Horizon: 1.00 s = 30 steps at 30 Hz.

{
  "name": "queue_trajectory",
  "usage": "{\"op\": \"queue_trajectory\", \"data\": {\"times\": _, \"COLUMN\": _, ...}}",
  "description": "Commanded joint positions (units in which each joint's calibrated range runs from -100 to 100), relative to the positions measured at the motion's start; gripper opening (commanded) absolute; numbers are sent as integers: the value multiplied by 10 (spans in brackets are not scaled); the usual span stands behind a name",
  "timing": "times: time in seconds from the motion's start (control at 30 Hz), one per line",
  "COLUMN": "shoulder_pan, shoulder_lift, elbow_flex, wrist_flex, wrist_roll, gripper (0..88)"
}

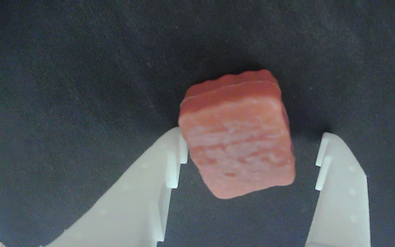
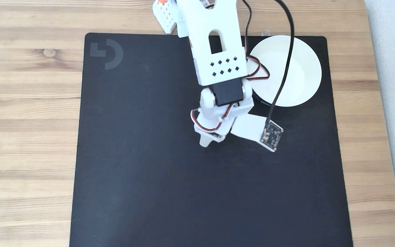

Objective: Pick up the toy and place it on the plate

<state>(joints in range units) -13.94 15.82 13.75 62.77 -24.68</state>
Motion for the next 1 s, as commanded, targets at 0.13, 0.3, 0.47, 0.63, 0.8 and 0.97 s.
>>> {"op": "queue_trajectory", "data": {"times": 0.13, "shoulder_pan": -16, "shoulder_lift": 2, "elbow_flex": -12, "wrist_flex": -17, "wrist_roll": 2, "gripper": 233}}
{"op": "queue_trajectory", "data": {"times": 0.3, "shoulder_pan": -16, "shoulder_lift": 2, "elbow_flex": -10, "wrist_flex": -13, "wrist_roll": 2, "gripper": 205}}
{"op": "queue_trajectory", "data": {"times": 0.47, "shoulder_pan": -14, "shoulder_lift": 2, "elbow_flex": -11, "wrist_flex": -14, "wrist_roll": 1, "gripper": 29}}
{"op": "queue_trajectory", "data": {"times": 0.63, "shoulder_pan": -16, "shoulder_lift": 2, "elbow_flex": -10, "wrist_flex": -13, "wrist_roll": 2, "gripper": 25}}
{"op": "queue_trajectory", "data": {"times": 0.8, "shoulder_pan": -24, "shoulder_lift": -9, "elbow_flex": -15, "wrist_flex": -17, "wrist_roll": 2, "gripper": 24}}
{"op": "queue_trajectory", "data": {"times": 0.97, "shoulder_pan": -58, "shoulder_lift": -61, "elbow_flex": -59, "wrist_flex": -3, "wrist_roll": 2, "gripper": 22}}
